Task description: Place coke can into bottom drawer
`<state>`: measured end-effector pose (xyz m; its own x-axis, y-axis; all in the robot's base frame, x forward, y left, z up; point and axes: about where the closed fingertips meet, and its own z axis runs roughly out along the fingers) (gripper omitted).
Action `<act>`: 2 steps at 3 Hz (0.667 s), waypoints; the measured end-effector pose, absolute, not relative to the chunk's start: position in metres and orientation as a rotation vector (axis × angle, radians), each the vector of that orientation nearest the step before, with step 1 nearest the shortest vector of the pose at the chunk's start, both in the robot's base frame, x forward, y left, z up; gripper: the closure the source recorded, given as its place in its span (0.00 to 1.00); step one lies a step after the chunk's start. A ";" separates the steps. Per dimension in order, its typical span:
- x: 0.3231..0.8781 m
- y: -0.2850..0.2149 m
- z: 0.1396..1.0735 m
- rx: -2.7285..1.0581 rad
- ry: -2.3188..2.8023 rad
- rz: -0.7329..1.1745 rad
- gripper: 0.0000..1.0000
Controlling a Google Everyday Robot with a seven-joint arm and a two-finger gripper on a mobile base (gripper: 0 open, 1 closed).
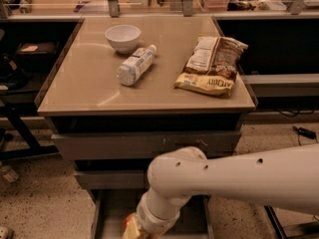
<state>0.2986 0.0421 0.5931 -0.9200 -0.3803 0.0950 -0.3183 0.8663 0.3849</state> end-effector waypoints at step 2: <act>0.300 0.042 0.562 0.488 -2.868 -0.619 1.00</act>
Offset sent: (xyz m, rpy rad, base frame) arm 0.0014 -0.0004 -0.0565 0.0717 0.0665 -0.0504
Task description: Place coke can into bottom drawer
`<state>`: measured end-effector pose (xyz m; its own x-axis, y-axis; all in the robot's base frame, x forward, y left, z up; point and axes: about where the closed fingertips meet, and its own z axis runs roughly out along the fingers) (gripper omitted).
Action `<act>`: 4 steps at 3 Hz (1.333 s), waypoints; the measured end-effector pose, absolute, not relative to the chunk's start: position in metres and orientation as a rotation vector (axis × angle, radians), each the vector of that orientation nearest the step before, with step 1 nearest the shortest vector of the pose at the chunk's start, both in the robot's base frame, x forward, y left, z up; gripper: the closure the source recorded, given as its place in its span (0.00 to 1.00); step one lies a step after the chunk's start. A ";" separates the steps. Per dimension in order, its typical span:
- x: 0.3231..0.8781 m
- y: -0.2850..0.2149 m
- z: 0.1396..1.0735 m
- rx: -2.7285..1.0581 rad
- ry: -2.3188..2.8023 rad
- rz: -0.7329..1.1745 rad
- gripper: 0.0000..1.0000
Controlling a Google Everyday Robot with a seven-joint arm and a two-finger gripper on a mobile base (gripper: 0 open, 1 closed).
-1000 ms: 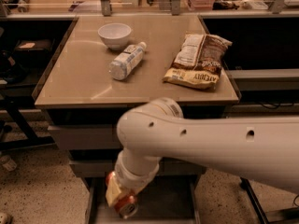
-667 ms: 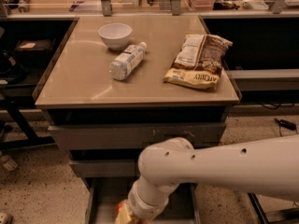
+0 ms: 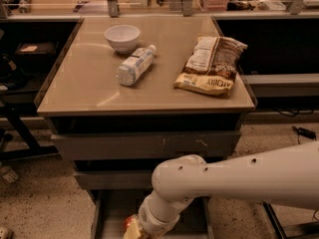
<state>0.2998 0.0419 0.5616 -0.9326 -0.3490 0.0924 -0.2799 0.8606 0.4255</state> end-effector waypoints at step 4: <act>0.361 0.022 0.406 0.109 -2.858 -1.132 1.00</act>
Offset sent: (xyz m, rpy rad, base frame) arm 0.0909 -0.0435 -0.1529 0.3694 -0.0879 -0.3521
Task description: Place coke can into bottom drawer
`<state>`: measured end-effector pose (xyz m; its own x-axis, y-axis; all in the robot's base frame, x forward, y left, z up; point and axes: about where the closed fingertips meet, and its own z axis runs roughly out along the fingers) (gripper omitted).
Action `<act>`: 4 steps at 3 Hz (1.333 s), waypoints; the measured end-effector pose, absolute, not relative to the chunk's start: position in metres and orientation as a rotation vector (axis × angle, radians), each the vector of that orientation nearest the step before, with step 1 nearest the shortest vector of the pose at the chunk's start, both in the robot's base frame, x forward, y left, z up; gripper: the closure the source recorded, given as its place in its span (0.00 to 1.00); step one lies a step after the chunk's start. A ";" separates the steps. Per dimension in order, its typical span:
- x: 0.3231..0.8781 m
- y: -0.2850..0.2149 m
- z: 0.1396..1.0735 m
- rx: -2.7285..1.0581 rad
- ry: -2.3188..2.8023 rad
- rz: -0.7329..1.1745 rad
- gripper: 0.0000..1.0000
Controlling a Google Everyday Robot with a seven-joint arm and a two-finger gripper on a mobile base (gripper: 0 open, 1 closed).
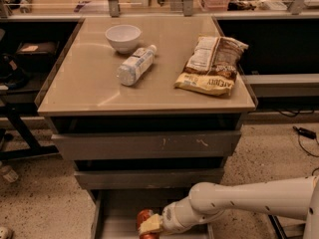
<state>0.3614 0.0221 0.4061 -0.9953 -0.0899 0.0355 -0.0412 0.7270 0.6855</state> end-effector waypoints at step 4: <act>0.414 0.003 0.289 -0.249 -2.953 -1.127 1.00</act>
Offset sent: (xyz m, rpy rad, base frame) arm 0.0421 -0.0099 -0.0933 0.0513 -0.0539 -0.1978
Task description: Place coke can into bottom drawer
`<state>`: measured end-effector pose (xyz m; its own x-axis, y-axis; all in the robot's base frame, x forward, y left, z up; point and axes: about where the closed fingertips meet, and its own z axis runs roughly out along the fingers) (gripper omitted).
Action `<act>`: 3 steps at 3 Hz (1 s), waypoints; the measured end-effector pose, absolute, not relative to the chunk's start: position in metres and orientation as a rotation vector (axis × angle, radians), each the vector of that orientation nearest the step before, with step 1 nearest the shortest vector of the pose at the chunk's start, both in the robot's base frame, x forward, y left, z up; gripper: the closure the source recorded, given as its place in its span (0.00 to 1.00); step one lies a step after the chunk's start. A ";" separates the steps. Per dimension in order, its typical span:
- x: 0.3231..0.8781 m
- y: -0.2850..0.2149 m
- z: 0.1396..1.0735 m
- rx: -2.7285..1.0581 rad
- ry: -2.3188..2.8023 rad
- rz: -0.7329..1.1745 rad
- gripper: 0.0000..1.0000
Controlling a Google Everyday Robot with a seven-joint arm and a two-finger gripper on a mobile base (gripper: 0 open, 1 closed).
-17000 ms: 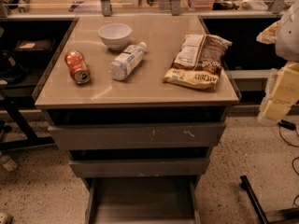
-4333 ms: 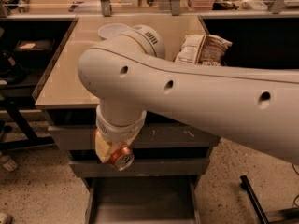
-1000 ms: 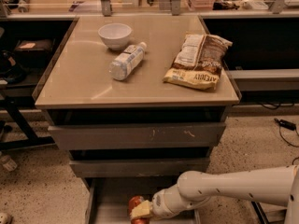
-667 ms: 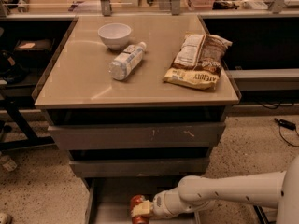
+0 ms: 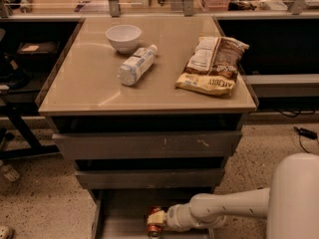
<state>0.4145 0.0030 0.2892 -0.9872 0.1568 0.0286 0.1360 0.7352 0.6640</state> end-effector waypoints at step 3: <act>0.425 0.011 0.246 0.351 2.879 1.089 1.00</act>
Offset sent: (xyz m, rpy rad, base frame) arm 0.0031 0.0085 -0.0364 -0.0056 0.0384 -0.0274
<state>0.4246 0.0109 0.2459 -0.9734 0.2256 0.0390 0.1950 0.7275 0.6578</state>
